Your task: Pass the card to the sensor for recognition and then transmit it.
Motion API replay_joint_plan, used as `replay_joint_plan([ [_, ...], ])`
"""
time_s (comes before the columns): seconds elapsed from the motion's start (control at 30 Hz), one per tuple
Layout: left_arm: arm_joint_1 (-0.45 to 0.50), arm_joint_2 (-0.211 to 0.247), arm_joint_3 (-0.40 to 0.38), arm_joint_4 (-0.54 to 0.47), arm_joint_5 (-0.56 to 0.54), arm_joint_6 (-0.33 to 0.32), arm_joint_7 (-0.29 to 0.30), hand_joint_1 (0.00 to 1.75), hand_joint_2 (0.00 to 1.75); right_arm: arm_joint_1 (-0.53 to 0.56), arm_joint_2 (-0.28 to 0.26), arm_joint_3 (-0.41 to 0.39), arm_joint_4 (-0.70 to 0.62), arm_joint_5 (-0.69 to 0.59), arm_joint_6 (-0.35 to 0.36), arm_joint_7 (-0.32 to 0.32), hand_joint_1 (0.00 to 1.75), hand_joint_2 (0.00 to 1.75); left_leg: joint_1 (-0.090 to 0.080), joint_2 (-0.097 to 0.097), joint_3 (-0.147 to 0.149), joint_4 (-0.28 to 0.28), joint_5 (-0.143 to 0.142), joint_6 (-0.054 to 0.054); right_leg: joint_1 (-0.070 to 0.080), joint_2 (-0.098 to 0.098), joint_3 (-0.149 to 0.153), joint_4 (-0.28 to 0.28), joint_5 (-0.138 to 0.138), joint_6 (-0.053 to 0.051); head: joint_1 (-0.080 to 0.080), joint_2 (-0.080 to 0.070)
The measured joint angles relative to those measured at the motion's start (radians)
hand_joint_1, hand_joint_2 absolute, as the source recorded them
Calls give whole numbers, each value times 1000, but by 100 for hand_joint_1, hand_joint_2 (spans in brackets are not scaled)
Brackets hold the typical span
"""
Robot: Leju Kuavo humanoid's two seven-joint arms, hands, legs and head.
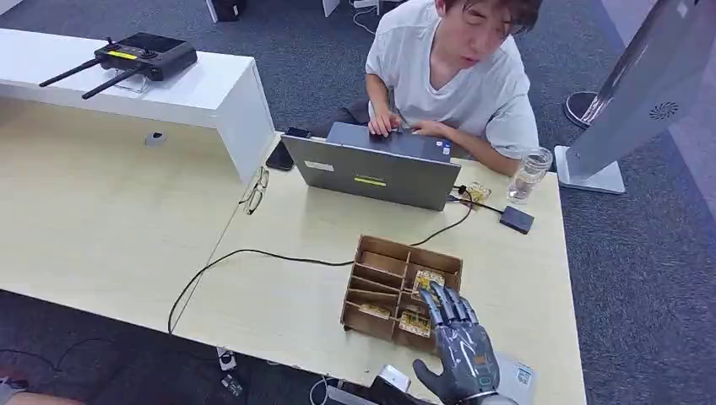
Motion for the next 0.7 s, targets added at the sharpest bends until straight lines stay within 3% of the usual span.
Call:
replay_joint_plan([
  [0.3,0,0,0,0,-1,0,0,0,0,-12,9,1,26,0,1,0,17,175,0,0,0,0,0,0,0,0,0,0,0,0,0,0],
  [0.43,0,0,0,0,-1,0,0,0,0,-16,10,4,31,-1,3,3,38,175,0,0,0,0,0,0,0,0,0,0,0,0,0,0],
  [0.7,0,0,-1,0,-1,0,0,0,0,-22,11,14,42,-2,4,5,37,175,0,0,0,0,0,0,0,0,0,0,0,0,0,0],
])
